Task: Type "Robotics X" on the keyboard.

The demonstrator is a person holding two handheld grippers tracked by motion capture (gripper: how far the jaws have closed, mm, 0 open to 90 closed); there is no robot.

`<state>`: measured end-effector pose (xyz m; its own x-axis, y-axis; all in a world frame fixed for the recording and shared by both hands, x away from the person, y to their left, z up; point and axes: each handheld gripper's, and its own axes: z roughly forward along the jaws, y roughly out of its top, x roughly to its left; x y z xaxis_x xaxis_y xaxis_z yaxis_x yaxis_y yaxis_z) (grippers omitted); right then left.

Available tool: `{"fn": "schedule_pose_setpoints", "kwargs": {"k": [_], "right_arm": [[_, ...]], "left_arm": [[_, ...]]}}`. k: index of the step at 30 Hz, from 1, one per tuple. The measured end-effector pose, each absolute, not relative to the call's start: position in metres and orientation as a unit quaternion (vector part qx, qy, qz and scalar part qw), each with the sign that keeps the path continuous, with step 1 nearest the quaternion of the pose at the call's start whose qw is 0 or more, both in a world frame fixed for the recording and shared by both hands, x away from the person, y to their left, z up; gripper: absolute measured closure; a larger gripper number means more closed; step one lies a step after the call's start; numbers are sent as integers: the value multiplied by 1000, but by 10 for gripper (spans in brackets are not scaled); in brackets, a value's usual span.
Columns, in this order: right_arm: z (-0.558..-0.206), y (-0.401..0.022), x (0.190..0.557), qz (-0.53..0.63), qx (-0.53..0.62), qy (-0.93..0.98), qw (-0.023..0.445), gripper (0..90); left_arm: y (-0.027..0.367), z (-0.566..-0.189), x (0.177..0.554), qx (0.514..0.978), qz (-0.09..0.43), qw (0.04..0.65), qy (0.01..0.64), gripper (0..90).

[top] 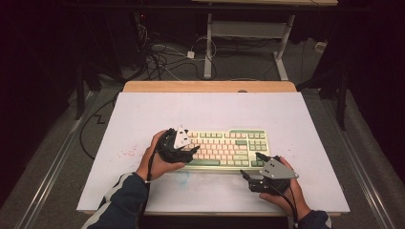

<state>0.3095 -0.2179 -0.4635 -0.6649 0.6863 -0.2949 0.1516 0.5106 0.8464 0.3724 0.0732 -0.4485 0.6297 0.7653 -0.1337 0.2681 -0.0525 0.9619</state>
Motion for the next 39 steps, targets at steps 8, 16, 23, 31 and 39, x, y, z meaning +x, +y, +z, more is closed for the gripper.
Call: {"fn": "schedule_pose_setpoints", "kwargs": {"k": [8, 16, 23, 31, 39], "right_arm": [[-463, -219, 310, 423, 262, 808, 315, 235], [-459, -219, 308, 437, 255, 808, 302, 338], [-455, -214, 311, 441, 250, 815, 280, 549], [-447, -193, 324, 433, 246, 830, 253, 899], [-440, -164, 347, 414, 249, 842, 241, 900]], "left_arm": [[91, -451, 354, 681, 237, 596, 354, 197], [116, -453, 337, 663, 252, 608, 356, 186], [136, -461, 327, 658, 261, 601, 371, 186], [158, -473, 316, 659, 266, 586, 389, 186], [168, -480, 312, 662, 265, 575, 401, 186]]}}
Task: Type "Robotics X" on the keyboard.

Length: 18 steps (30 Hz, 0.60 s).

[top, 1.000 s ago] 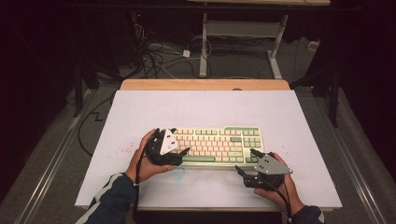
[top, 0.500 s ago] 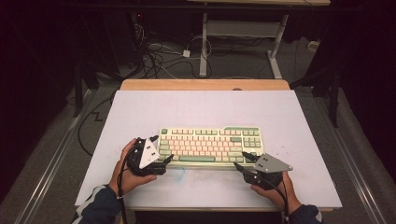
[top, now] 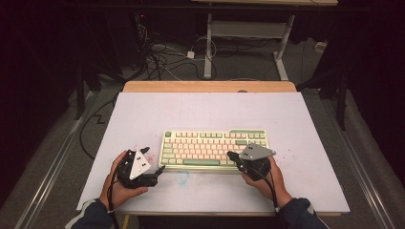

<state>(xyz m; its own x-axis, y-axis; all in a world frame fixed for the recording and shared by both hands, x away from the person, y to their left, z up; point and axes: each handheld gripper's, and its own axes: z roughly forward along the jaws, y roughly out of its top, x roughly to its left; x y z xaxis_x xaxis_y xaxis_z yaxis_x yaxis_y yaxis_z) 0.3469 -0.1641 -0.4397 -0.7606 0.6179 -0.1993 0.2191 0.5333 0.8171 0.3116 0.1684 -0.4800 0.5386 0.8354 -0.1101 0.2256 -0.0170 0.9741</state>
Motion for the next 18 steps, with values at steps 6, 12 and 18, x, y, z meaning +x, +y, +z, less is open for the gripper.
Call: {"fn": "schedule_pose_setpoints", "kwargs": {"k": [6, 12, 18], "right_arm": [[-439, -141, 365, 397, 248, 852, 235, 900], [-441, -125, 382, 381, 249, 860, 231, 900], [-445, -116, 391, 367, 251, 866, 229, 900]], "left_arm": [[171, -481, 312, 659, 262, 575, 406, 186], [169, -484, 311, 667, 258, 570, 404, 186], [169, -484, 311, 668, 258, 569, 405, 186]]}}
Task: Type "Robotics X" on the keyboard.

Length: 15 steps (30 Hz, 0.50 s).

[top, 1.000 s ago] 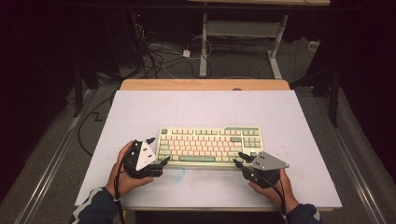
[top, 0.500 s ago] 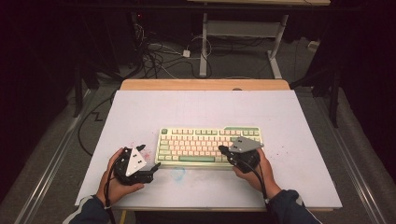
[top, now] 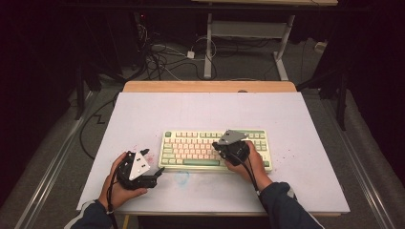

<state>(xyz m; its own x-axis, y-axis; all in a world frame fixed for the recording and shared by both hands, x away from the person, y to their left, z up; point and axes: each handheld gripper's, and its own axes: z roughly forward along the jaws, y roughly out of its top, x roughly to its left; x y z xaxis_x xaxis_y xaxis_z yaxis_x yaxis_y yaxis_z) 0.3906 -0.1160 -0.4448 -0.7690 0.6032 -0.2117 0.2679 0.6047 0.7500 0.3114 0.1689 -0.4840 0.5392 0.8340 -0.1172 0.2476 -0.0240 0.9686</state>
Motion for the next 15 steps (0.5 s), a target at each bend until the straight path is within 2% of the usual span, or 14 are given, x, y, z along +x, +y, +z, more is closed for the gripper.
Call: {"fn": "schedule_pose_setpoints", "kwargs": {"k": [15], "right_arm": [[-450, -106, 405, 343, 255, 875, 228, 900]], "left_arm": [[167, -487, 312, 677, 251, 562, 403, 186]]}}
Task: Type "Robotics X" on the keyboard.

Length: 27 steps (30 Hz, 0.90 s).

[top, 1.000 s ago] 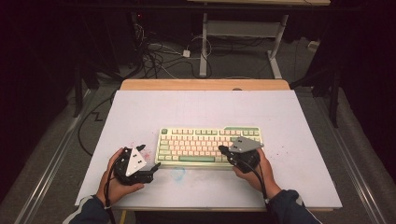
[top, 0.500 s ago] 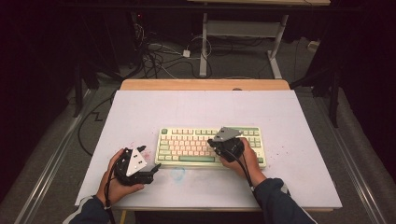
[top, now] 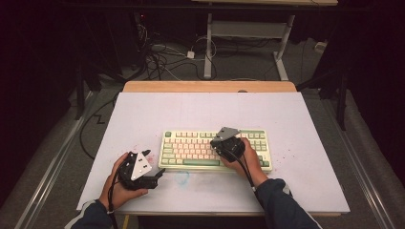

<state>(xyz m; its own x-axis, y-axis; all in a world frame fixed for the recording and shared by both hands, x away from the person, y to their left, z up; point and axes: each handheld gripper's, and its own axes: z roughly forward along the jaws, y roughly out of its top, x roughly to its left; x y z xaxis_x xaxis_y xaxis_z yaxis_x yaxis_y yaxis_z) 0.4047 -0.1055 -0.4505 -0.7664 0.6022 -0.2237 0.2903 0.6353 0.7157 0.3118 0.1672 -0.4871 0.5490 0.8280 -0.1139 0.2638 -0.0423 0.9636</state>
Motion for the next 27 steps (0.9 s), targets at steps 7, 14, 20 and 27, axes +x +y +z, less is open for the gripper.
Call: {"fn": "schedule_pose_setpoints", "kwargs": {"k": [7, 14, 20, 27], "right_arm": [[-451, -104, 404, 327, 254, 883, 223, 900], [-445, -111, 399, 362, 263, 867, 218, 879], [-440, -118, 389, 404, 253, 850, 224, 779], [-434, -129, 376, 435, 239, 834, 240, 597]], "left_arm": [[166, -489, 312, 681, 251, 558, 402, 186], [166, -489, 312, 682, 251, 556, 403, 186], [166, -491, 313, 686, 253, 547, 407, 196], [168, -491, 314, 684, 252, 545, 415, 221]]}}
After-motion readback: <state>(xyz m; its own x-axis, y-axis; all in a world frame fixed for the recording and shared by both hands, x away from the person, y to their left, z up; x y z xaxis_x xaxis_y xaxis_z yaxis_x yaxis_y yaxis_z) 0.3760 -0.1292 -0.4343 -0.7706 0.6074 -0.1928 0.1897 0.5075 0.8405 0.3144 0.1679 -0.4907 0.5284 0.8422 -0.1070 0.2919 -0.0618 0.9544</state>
